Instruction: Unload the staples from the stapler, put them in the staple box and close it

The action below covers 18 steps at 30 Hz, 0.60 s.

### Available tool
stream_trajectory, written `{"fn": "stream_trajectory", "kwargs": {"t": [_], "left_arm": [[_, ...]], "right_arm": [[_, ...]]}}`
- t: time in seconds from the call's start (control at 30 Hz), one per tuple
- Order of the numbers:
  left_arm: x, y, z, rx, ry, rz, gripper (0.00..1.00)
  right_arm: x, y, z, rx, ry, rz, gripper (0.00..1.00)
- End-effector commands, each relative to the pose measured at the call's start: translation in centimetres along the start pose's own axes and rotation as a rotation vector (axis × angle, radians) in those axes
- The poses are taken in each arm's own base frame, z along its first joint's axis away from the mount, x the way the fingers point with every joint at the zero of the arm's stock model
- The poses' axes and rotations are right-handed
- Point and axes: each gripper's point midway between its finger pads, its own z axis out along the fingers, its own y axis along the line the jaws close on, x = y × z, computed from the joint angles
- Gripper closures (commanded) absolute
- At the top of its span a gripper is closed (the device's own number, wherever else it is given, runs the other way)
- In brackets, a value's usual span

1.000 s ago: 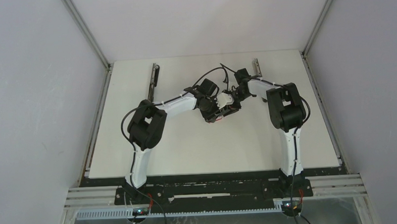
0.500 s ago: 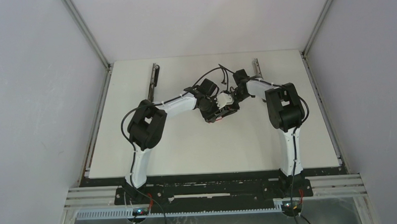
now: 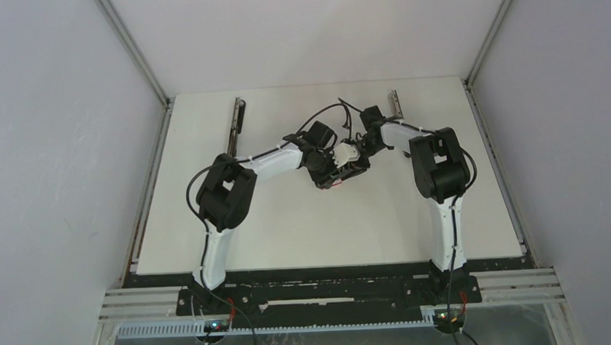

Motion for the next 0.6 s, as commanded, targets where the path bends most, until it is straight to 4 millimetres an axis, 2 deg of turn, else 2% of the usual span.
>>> {"fn": "stream_trajectory", "kwargs": {"t": [0.0,0.03,0.07,0.1,0.13,0.4,0.57], "left_arm": [[-0.3,-0.1,0.6,0.011,0.0,-0.004,0.51],[-0.4,-0.1,0.6,0.012,0.0,-0.003,0.51],[-0.4,-0.1,0.6,0.013,0.002,-0.003,0.51],[-0.3,-0.1,0.7,0.016,0.003,-0.004,0.51],[-0.3,-0.1,0.6,0.017,0.007,-0.005,0.51],[-0.3,-0.1,0.7,0.019,0.01,-0.006,0.47],[-0.2,0.0,0.6,0.01,0.007,-0.006,0.41]], "right_arm": [[-1.5,0.5,-1.4,0.022,-0.062,-0.039,0.68],[-1.5,0.6,-1.3,0.018,-0.064,-0.043,0.67],[-1.6,0.8,-1.2,0.013,-0.065,-0.049,0.59],[-1.7,0.9,-1.1,0.01,-0.066,-0.054,0.12],[-1.7,1.0,-1.1,0.008,-0.065,-0.055,0.02],[-1.9,1.5,-0.8,0.042,-0.065,-0.089,0.0],[-1.7,-0.3,-1.2,0.144,-0.068,-0.067,0.0]]}}
